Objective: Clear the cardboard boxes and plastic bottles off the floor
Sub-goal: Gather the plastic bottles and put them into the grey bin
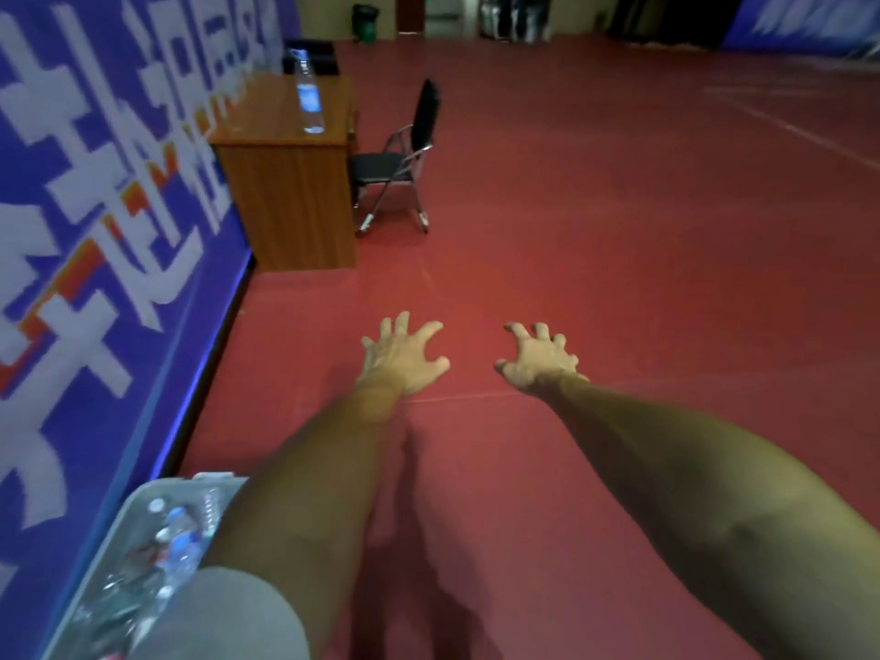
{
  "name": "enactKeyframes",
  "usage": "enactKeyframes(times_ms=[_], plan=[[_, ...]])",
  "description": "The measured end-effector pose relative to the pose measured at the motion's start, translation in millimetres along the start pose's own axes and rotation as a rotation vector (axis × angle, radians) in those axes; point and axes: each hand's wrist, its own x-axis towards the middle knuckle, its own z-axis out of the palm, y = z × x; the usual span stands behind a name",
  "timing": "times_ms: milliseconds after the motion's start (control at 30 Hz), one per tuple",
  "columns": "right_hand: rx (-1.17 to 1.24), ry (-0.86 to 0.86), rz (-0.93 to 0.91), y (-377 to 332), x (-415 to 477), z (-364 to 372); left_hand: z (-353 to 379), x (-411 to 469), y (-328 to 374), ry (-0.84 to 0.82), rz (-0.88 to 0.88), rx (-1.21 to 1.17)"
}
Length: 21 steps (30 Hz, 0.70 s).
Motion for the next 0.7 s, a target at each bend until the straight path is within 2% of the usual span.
enactKeyframes(times_ms=[233, 433, 700], plan=[[0.043, 0.052, 0.253, 192, -19, -49, 52, 27, 188, -0.067, 0.244, 0.027], [0.138, 0.107, 0.403, 317, -20, -71, 86, 63, 322, -0.146, 0.447, 0.096], [0.172, 0.18, 0.645, 474, 21, -99, 131, 160, 506, -0.191, 0.713, 0.116]])
